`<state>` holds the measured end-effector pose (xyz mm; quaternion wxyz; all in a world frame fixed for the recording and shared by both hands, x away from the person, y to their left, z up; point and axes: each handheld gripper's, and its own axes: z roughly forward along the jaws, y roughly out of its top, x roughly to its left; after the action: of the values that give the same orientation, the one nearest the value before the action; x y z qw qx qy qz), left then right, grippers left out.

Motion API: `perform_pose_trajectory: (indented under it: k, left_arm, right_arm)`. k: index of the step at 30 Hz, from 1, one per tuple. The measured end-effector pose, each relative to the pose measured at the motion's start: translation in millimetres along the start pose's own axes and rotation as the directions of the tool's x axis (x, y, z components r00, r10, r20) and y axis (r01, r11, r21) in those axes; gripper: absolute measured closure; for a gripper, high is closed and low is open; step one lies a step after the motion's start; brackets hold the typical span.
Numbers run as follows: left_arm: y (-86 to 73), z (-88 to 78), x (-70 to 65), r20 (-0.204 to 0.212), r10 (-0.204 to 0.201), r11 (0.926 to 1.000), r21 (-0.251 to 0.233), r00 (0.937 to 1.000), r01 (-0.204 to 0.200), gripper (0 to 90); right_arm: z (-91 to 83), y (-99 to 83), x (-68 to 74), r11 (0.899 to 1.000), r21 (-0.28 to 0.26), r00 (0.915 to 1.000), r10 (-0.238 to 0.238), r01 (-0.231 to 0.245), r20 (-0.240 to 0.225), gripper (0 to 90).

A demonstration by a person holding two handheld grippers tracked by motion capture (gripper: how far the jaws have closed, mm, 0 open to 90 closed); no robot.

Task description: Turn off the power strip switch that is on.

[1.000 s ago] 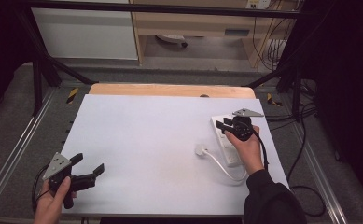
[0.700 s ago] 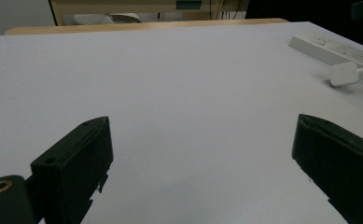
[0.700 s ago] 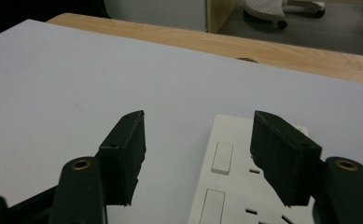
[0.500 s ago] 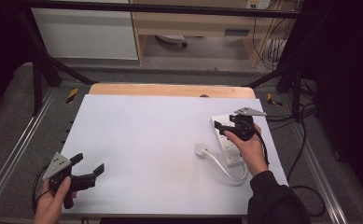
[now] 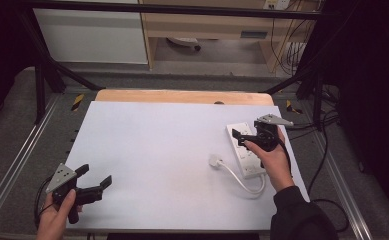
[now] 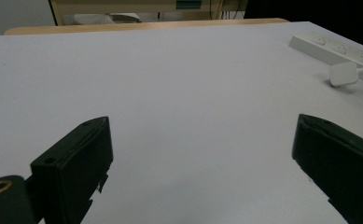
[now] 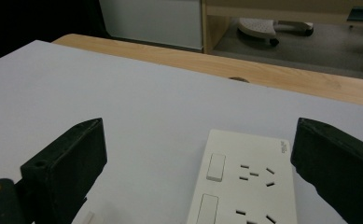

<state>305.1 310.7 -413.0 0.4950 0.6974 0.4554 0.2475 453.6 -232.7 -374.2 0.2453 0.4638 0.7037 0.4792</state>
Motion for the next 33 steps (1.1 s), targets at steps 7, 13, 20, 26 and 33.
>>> perform_pose_trajectory:
  k: [7, 13, 20, 26, 33]
  left_arm:
    - [0.0, 0.1, 0.1, 0.0, 0.0, 1.0, -0.001, 1.0, 0.0, 5.0]
    - [0.0, 0.3, 0.1, 0.0, -0.002, 1.0, -0.002, 1.0, 0.002, 5.0]
    - [0.0, 0.3, 0.3, -0.003, -0.003, 1.0, -0.003, 1.0, 0.003, 4.9]
    - [-0.1, 0.4, 0.3, -0.004, -0.005, 1.0, -0.004, 1.0, 0.005, 5.0]
    - [-0.1, 0.1, 0.3, -0.005, -0.009, 0.9999, -0.005, 0.9999, 0.009, 4.9]
  right_arm:
    - [-8.7, 1.5, -0.2, 1.0, -0.023, 1.0, -0.006, 0.007, 0.008, 3.5]
    - [-15.3, 0.7, -2.8, 0.999, -0.05, 0.9996, -0.003, 0.004, 0.026, 4.4]
    - [-23.1, -0.5, -6.2, 0.998, -0.066, 0.9997, -0.006, 0.007, 0.023, 6.0]
    - [-31.3, -1.8, -7.4, 0.997, -0.072, 0.9997, -0.018, 0.019, 0.017, 6.9]
    - [-42.3, -5.6, -8.0, 0.995, -0.098, 0.9996, -0.021, 0.023, 0.019, 6.9]
